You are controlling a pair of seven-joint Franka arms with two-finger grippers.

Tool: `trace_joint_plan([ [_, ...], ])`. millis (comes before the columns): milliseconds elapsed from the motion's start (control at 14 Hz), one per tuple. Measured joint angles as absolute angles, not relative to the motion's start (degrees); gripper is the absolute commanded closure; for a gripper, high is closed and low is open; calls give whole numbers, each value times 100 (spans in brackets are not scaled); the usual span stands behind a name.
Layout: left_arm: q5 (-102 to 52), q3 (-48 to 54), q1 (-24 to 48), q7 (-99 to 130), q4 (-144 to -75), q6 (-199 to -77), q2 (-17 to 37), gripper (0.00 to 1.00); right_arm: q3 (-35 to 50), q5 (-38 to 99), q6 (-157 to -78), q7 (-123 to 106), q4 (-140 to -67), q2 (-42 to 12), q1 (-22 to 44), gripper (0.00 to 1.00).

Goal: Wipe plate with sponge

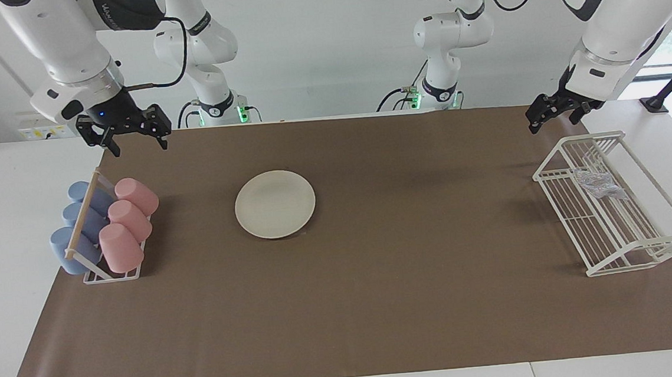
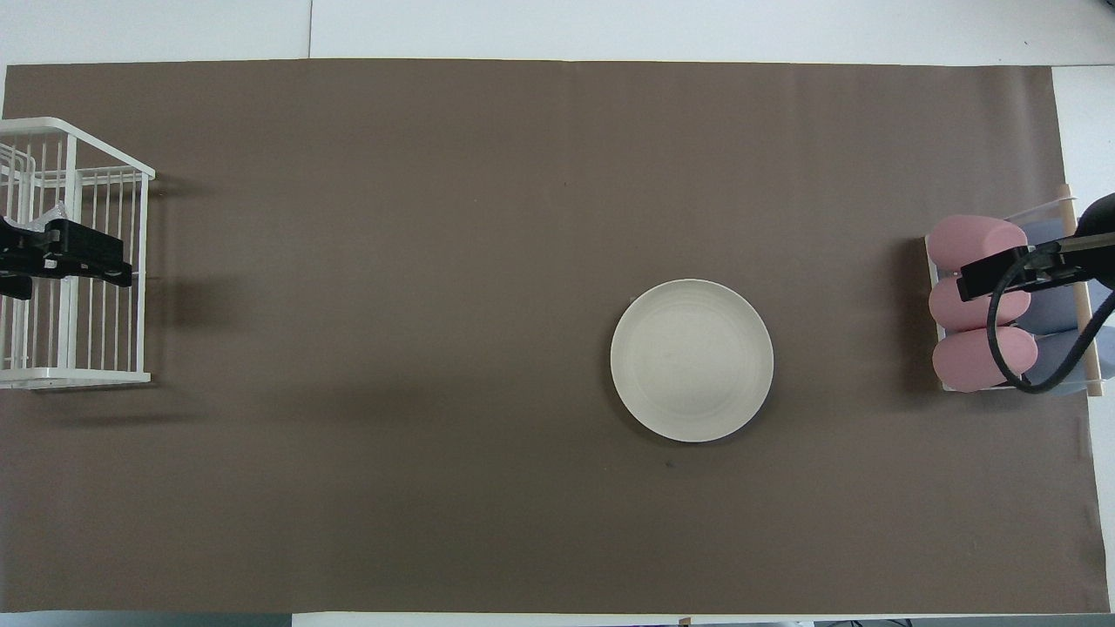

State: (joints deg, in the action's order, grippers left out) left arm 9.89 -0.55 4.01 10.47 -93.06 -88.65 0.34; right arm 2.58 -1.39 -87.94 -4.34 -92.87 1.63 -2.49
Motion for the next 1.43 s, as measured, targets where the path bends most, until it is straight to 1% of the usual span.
trace_joint_plan([
  [287, 2100, -17, 503, 1642, -9921, -9491, 65, 0, 344, -139, -8785, 68, -9288, 163, -243, 0],
  [501, 3119, -11, 547, 2169, -10199, -10010, 422, 0, 526, -139, -8780, 666, -9290, 163, -240, 0],
  [716, 3740, -1, 579, 2742, -10207, -10392, 888, 0, 616, -138, -8780, 1049, -9290, 167, -236, 0],
  [931, 4158, -2, 579, 3292, -10202, -10626, 1110, 0, 622, -135, -8773, 1199, -9295, 168, -237, 0],
  [1074, 4647, -1, 579, 3396, -10203, -10736, 1275, 0, 700, -133, -8557, 1314, -9297, 174, -235, 0],
  [1289, 4989, 1, 579, 3441, -10203, -10809, 1499, 0, 921, -131, -8397, 2555, -9297, 185, -233, 0],
  [1433, 5002, 1, 579, 3443, -10203, -10809, 1532, 0, 1114, -131, -8391, 3177, -9297, 198, -221, 0],
])
